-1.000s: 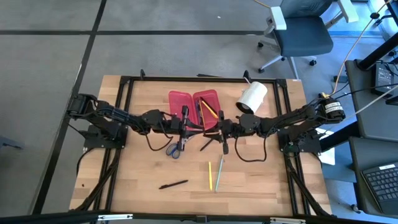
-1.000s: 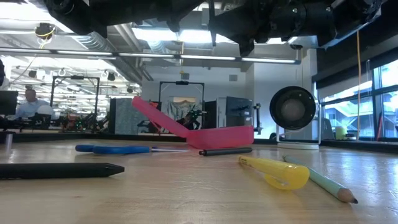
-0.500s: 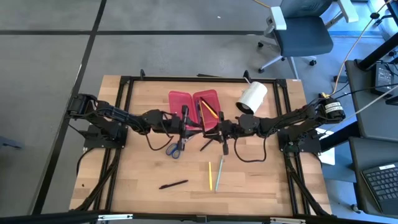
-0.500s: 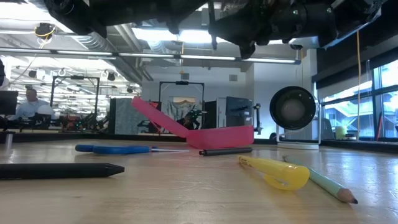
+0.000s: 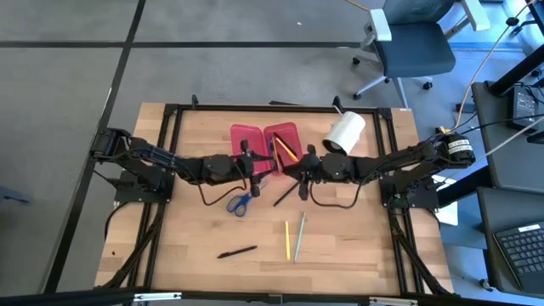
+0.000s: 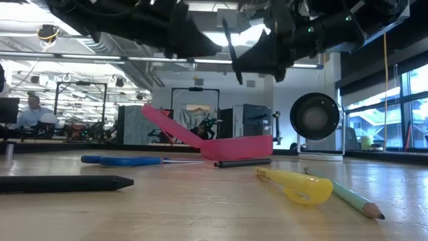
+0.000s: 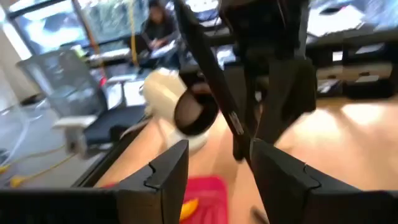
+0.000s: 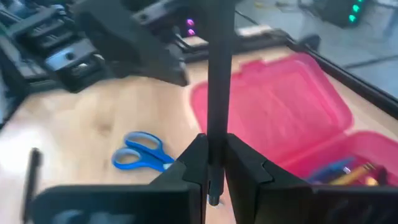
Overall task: Pick & place school supplies into a supply box
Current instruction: Put the black pen into the red supply box
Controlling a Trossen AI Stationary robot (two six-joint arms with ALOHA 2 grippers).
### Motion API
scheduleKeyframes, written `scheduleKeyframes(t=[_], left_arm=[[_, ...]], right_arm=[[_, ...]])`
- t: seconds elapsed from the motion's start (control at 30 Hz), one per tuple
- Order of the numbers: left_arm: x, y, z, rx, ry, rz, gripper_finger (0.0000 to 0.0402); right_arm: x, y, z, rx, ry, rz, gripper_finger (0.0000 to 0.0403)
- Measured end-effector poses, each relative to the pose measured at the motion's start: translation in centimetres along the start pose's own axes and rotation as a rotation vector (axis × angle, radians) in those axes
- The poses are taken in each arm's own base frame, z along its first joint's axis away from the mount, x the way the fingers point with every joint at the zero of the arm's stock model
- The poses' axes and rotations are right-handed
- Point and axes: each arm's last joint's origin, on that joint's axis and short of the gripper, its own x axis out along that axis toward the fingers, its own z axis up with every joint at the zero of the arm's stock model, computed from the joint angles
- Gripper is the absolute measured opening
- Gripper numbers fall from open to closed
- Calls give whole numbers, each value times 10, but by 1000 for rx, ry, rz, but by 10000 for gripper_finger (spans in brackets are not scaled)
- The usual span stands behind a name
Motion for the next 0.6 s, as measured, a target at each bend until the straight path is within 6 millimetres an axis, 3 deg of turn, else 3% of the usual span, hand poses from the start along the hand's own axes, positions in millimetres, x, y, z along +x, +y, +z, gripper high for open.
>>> scheduleKeyframes(t=[0.33,0.6], left_arm=[[-2,-3,-14,-78,147,26,163],[-3,-3,-18,-103,181,21,161]], right_arm=[[5,-56,-13,222,182,-180,45],[17,-77,-1,304,330,-180,46]])
